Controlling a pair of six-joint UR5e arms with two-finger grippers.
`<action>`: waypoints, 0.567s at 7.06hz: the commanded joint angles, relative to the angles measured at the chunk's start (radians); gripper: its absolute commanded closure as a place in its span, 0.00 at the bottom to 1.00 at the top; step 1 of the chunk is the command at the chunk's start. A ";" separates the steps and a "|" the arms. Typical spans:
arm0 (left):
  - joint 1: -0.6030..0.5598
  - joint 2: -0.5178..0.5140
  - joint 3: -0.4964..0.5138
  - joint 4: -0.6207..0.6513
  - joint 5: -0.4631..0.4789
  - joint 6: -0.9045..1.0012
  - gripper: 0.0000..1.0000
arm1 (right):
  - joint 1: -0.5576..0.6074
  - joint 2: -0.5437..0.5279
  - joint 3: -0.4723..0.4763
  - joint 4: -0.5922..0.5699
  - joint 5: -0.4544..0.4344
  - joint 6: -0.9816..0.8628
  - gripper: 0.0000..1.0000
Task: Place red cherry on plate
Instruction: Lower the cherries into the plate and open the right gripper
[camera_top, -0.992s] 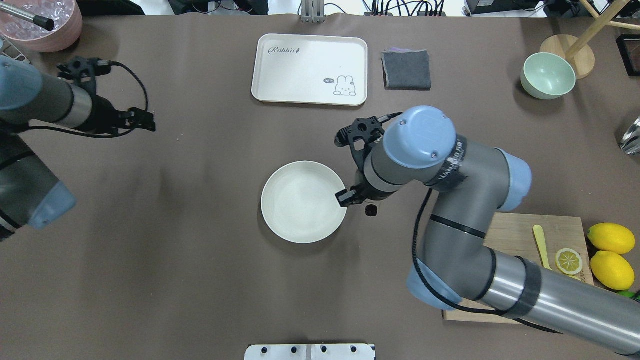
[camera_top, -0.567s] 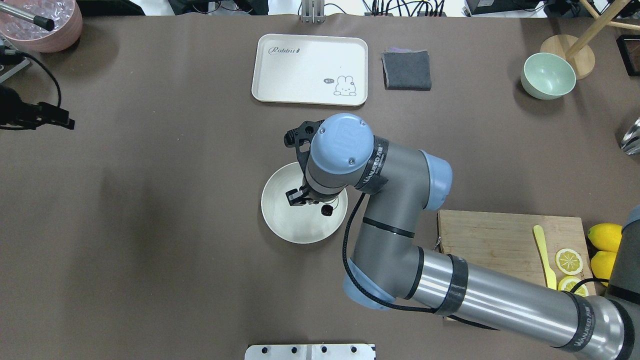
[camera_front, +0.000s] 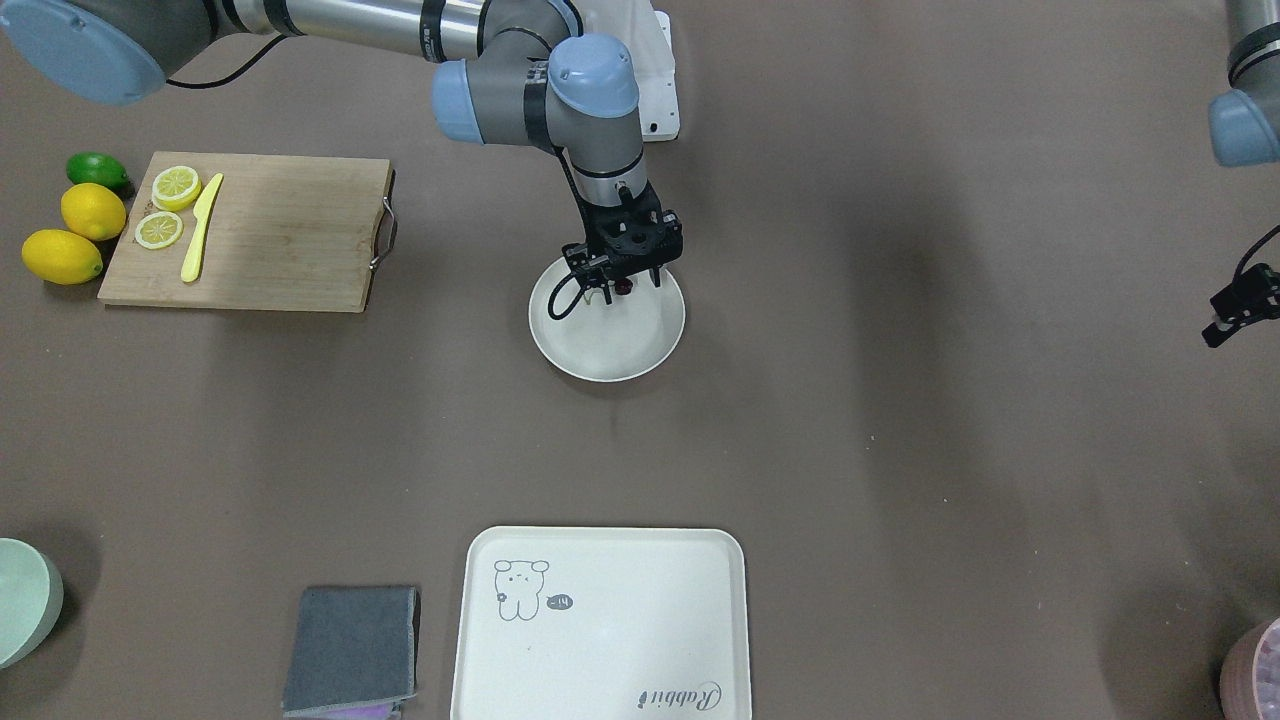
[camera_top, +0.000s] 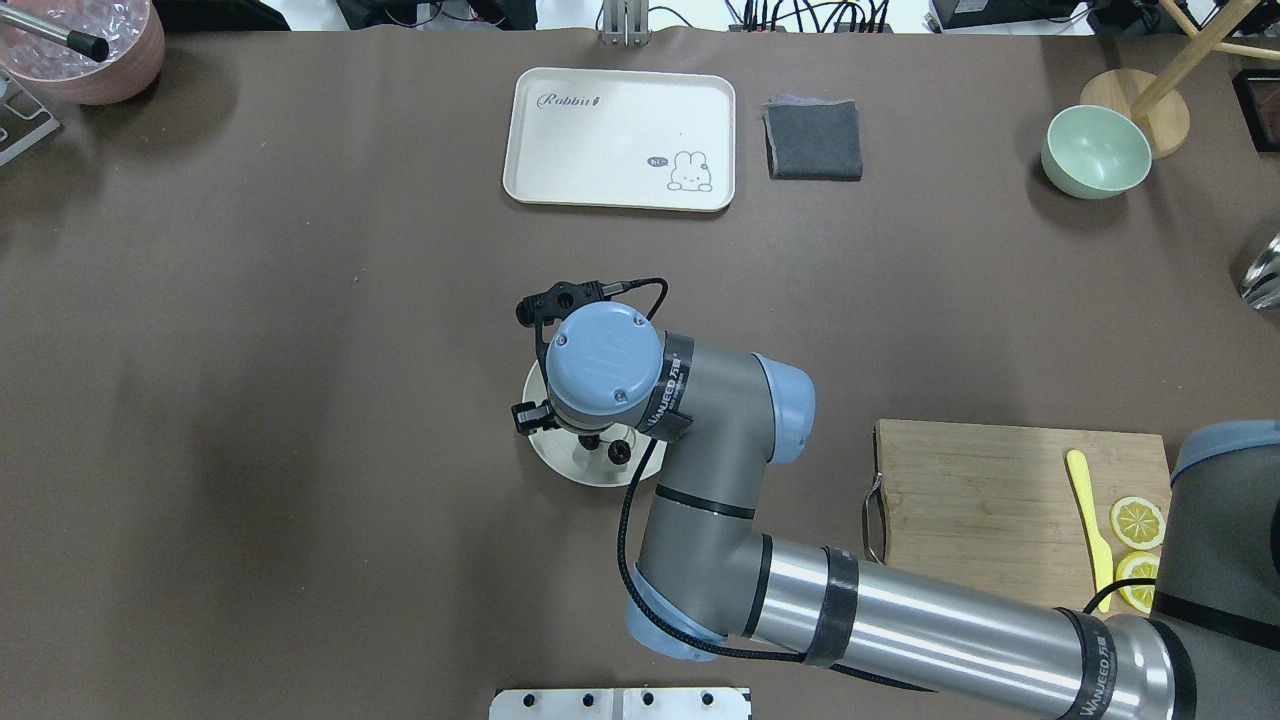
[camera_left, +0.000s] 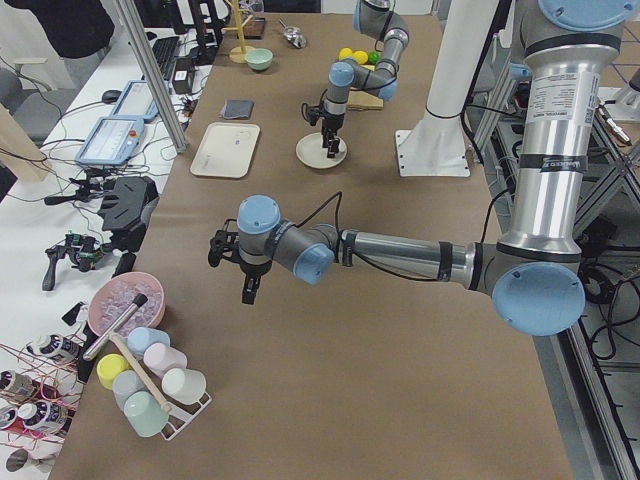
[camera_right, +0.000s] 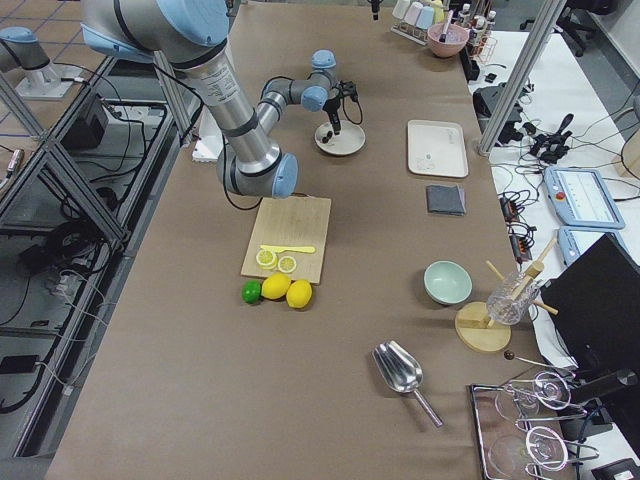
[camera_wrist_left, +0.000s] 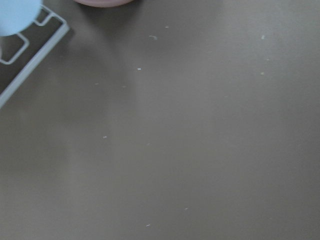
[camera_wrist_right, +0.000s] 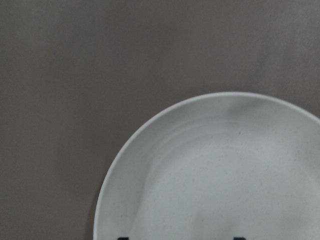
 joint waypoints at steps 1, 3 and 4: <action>-0.101 0.021 -0.002 0.067 -0.019 0.152 0.02 | 0.121 0.014 0.002 -0.039 0.079 -0.003 0.00; -0.178 0.045 -0.007 0.109 -0.019 0.262 0.02 | 0.238 -0.046 0.130 -0.311 0.140 -0.037 0.00; -0.228 0.046 -0.012 0.162 -0.019 0.330 0.02 | 0.354 -0.184 0.272 -0.417 0.225 -0.234 0.00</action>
